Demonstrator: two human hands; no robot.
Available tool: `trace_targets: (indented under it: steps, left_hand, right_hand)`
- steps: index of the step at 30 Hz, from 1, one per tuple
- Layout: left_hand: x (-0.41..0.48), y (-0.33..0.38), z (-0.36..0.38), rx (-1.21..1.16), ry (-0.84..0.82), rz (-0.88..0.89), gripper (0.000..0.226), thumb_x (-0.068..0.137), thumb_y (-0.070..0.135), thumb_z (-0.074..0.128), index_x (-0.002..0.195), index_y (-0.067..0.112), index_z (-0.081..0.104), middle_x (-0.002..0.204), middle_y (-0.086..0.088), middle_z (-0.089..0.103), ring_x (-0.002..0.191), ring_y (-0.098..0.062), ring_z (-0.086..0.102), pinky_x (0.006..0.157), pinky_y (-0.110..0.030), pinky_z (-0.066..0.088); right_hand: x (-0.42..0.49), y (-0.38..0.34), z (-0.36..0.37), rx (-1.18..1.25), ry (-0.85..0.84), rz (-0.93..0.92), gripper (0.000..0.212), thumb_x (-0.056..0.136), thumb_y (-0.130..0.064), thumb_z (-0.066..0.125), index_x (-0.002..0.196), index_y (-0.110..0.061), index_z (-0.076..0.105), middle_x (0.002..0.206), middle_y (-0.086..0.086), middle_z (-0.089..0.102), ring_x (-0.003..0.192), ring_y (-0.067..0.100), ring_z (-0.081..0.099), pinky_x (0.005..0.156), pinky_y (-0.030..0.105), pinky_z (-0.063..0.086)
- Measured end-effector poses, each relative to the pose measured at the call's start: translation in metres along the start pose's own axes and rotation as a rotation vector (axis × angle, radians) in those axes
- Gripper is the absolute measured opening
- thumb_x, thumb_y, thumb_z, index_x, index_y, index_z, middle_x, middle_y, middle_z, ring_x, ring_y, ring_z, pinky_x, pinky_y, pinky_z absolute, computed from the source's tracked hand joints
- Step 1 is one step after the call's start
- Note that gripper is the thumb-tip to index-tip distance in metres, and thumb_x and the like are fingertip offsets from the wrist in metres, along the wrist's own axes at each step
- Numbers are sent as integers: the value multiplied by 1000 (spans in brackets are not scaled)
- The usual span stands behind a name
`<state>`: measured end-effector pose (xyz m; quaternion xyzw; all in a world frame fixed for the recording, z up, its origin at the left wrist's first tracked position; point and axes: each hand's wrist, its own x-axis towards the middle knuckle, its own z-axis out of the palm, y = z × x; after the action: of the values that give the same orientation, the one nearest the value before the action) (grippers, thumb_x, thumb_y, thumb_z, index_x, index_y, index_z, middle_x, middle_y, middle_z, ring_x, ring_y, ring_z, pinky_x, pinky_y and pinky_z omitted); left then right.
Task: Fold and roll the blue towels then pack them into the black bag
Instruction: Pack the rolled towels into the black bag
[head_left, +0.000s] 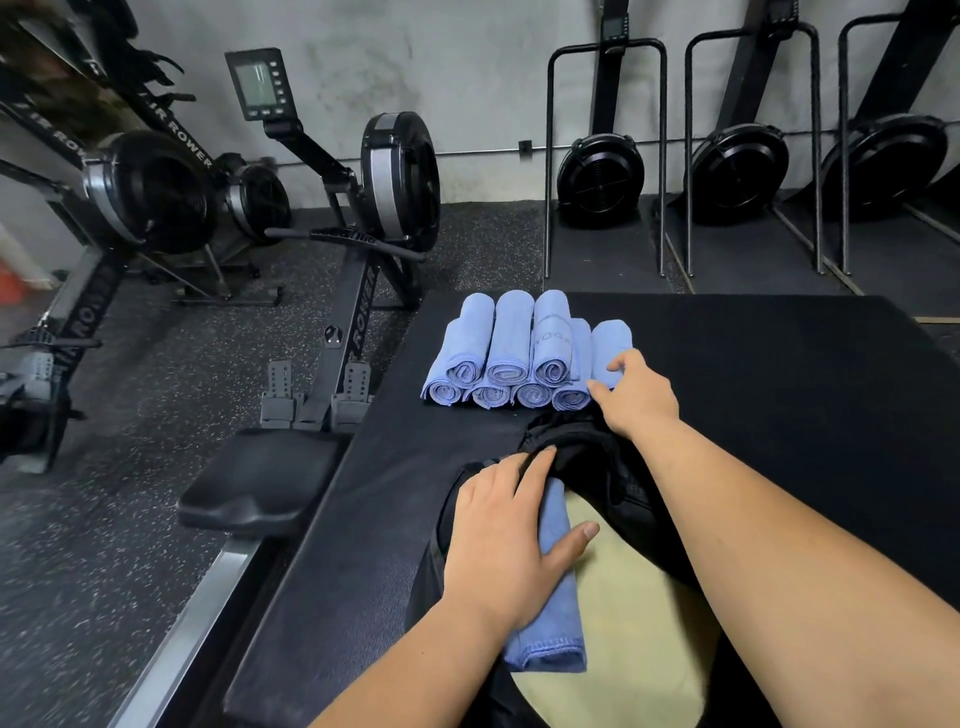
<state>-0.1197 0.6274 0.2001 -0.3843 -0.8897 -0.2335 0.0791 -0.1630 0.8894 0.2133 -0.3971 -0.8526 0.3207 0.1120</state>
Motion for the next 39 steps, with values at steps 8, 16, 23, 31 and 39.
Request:
trace_targets:
  steps: [8,16,23,31,39]
  left_hand:
    - [0,-1,2,13,-6,-8,85,91,85,40,160,35,32,149,13,44,138,-12,40,120,-37,28]
    - [0,-1,1,42,-23,-2,88,91,85,37,163,35,25,149,13,42,136,-14,39,119,-35,28]
    - [1,4,-10,47,-62,25,86,93,82,34,164,34,25,156,6,34,141,-18,36,120,-37,27]
    - [-7,15,-39,23,12,113,72,96,70,37,154,29,49,157,-5,41,143,-28,38,119,-41,32]
    - [-21,51,-69,-147,99,151,51,102,43,54,150,24,53,151,9,52,135,-18,43,115,-37,37]
  right_hand:
    - [-5,6,-12,120,76,75,29,95,-20,66,120,-29,53,110,0,56,81,26,61,60,31,40]
    - [-36,9,-58,242,148,27,31,90,-18,66,117,-31,59,112,-1,61,77,18,61,60,29,47]
    - [-93,6,-97,305,145,-55,30,87,-20,67,114,-33,61,104,-5,63,82,19,64,71,36,55]
    - [-164,3,-118,411,120,-158,27,80,-21,73,99,-38,68,97,-8,69,87,14,66,75,30,54]
    - [-222,17,-109,478,-71,-166,24,75,-22,72,93,-37,68,79,1,72,67,15,63,73,37,56]
